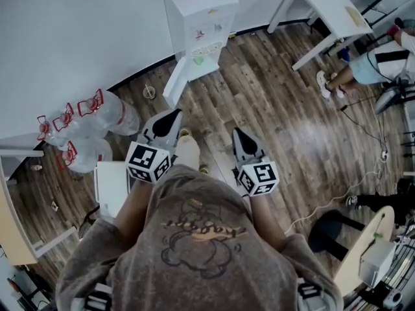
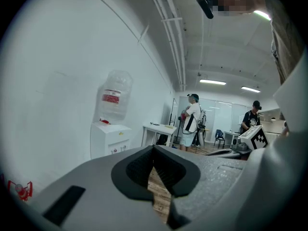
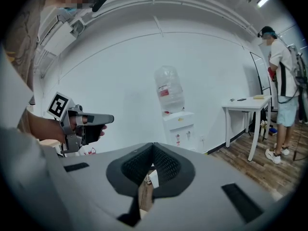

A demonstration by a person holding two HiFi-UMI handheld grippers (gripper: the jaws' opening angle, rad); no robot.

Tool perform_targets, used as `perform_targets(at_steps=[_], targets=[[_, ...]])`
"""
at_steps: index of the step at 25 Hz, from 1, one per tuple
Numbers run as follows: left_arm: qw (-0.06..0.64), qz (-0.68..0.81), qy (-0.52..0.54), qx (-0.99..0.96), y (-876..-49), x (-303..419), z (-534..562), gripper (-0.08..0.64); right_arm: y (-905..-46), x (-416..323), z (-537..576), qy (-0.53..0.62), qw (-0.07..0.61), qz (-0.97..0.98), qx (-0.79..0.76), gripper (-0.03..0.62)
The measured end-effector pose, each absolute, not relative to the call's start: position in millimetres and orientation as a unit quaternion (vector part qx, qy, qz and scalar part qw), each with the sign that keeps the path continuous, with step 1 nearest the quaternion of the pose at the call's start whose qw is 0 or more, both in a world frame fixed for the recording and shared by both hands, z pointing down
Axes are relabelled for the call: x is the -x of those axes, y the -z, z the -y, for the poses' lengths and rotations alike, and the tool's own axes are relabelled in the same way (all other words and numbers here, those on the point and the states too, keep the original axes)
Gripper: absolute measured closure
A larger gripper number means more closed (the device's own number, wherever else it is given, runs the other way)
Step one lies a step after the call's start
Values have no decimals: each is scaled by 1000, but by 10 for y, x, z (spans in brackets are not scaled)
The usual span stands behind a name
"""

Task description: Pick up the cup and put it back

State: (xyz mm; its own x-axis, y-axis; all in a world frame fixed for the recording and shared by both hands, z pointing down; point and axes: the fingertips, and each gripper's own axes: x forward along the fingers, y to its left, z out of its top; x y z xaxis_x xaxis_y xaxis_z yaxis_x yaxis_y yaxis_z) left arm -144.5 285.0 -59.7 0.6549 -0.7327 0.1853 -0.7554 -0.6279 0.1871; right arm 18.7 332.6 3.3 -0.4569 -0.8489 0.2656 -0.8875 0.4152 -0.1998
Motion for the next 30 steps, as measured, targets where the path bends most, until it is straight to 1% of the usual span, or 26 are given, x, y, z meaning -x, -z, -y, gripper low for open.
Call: perform_targets(at_steps=[7, 17, 26, 30], targets=[[126, 406, -45, -904, 493, 1227, -2248, 557, -80, -378, -2803, -154, 65, 837, -522, 600], [140, 395, -55, -906, 256, 1049, -1196, 557, -165, -538, -1742, -155, 69, 833, -526, 600], [149, 391, -57, -907, -199, 967, -556, 557, -559, -656, -1148, -163, 90, 831, -525, 600], [149, 386, -57, -908, -245, 951, -269, 557, -616, -687, -859, -167, 98, 829, -525, 600]])
